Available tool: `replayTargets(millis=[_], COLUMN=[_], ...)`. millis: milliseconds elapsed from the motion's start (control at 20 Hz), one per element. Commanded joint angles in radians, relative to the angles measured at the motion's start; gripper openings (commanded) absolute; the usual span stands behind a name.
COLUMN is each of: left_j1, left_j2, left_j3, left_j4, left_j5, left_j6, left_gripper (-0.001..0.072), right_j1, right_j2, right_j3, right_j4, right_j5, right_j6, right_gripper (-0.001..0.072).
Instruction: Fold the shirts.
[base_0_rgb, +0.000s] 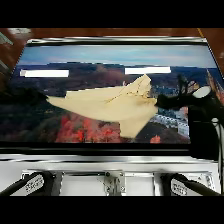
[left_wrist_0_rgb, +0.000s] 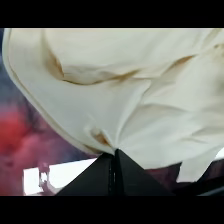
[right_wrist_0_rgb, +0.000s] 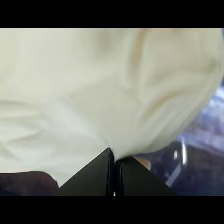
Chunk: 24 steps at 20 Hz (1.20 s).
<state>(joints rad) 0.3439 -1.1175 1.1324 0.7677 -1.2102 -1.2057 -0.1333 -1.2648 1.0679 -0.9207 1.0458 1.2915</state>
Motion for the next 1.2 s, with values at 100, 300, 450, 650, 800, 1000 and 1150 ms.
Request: replayTargets(millis=[100,300,450,650,800,1000,1150], left_j1=[0.001,0.000,0.000,0.000,0.000,0.000,0.000], left_j2=[0.317,0.488,0.584,0.599,0.575,0.560,0.532], left_j3=[0.523,0.772,0.813,0.806,0.755,0.565,0.335], left_j4=[0.068,0.105,0.256,0.471,0.483,0.482,0.481], left_j5=[0.232,0.291,0.172,-0.095,-0.194,-0.347,-0.264], left_j6=[-0.011,-0.112,-0.203,-0.247,-0.246,-0.237,-0.194], left_gripper=[0.0029,0.0029,0.0028,0.0030,0.0030,0.0031,0.0030], right_j1=[0.001,0.001,0.001,0.001,0.001,0.001,0.002], right_j2=[0.426,0.671,0.785,0.819,0.772,0.647,0.542], right_j3=[0.405,0.635,0.707,0.709,0.708,0.693,0.534], right_j4=[0.061,-0.150,-0.360,-0.457,-0.447,-0.441,-0.403], right_j5=[-0.177,-0.223,-0.142,0.109,0.266,0.625,0.655], right_j6=[-0.172,-0.011,0.146,0.176,0.179,0.193,0.180], right_gripper=[0.0059,0.0058,0.0058,0.0058,0.0058,0.0058,0.0058])
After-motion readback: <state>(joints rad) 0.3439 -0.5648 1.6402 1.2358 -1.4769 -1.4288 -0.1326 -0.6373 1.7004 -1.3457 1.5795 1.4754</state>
